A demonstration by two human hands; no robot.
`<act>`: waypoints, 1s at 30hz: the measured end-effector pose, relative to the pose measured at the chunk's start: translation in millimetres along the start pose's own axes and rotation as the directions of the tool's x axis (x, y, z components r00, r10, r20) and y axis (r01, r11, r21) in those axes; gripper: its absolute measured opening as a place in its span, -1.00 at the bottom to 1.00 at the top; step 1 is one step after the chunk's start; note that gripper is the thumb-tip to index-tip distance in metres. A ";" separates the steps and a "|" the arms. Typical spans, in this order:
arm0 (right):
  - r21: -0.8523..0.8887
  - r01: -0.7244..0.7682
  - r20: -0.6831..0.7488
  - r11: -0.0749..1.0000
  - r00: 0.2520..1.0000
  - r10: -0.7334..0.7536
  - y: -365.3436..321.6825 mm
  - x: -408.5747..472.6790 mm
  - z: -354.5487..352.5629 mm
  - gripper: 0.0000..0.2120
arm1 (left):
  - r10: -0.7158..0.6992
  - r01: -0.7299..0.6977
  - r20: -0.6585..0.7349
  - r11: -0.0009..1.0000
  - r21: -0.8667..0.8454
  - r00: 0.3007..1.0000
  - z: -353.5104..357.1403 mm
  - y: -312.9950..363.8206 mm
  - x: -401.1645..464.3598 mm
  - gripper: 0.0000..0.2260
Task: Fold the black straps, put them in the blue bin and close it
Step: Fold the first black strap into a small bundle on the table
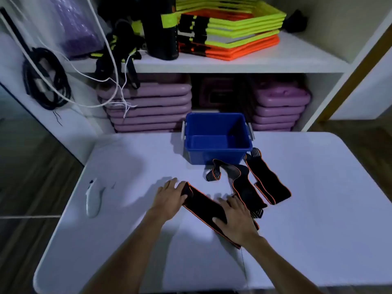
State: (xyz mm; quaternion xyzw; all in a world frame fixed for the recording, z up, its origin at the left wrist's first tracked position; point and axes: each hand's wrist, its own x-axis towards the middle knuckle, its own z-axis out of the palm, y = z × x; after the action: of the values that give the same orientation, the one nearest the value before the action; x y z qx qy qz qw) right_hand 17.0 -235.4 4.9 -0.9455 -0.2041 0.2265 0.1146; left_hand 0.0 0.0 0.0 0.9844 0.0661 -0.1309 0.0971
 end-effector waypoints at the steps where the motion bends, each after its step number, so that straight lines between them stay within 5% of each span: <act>1: -0.064 0.009 -0.005 0.998 1.000 -0.010 1.5 -3.6 6.5 -0.36 | 0.030 -0.030 -0.012 0.999 0.033 0.999 0.8 -1.6 -0.7 -0.55; 5: -0.197 -0.010 -0.020 0.980 1.000 0.006 13.2 -11.9 32.4 -0.37 | 0.198 -0.170 -0.120 0.963 0.211 0.973 14.5 -13.6 1.8 -0.59; 12: -0.258 0.003 -0.100 0.966 0.995 -0.030 25.9 -14.4 38.3 -0.30 | 0.180 -0.135 -0.133 0.948 0.289 0.975 33.7 -9.6 2.4 -0.66; 17: -0.217 0.031 -0.168 0.976 0.983 -0.068 23.6 -7.1 30.5 -0.28 | 0.084 -0.094 -0.234 0.995 -0.032 0.969 35.5 -20.9 10.4 -0.78; 19: -0.191 0.065 -0.191 0.979 0.976 -0.103 22.4 -3.7 31.0 -0.28 | -0.081 0.003 -0.249 0.954 -0.298 0.965 28.3 -26.4 15.5 -0.74; 20: -0.165 0.083 -0.184 0.983 0.976 -0.113 19.7 -3.4 28.9 -0.29 | -0.211 0.069 -0.247 0.873 -0.483 0.946 20.8 -27.0 16.8 -0.70; 22: -0.077 0.118 -0.168 0.990 0.977 -0.130 13.2 -4.7 23.6 -0.32 | -0.465 0.170 -0.137 0.559 -0.811 0.874 4.8 -31.1 17.3 -0.68; 25: 0.173 0.180 -0.101 0.968 0.981 -0.164 4.6 -6.4 11.6 -0.44 | -0.608 0.190 0.112 0.066 -0.979 0.786 -16.7 -47.4 17.3 -0.75; 28: 0.423 0.186 -0.020 0.887 0.980 -0.196 2.0 0.5 7.6 -0.67 | -0.592 0.092 0.159 -0.141 -0.986 0.790 -38.4 -58.1 14.5 -0.85; 30: 0.496 0.163 0.001 0.853 0.982 -0.189 5.1 7.3 13.0 -0.75 | -0.597 0.092 0.152 -0.131 -0.987 0.788 -44.4 -62.3 18.4 -0.85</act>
State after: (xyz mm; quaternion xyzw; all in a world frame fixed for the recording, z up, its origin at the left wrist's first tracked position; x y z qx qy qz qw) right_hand 18.5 -235.2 -10.8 -0.8562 -0.2279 0.2833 0.3672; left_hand 18.8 71.8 26.2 0.5617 0.4185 0.1143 0.7045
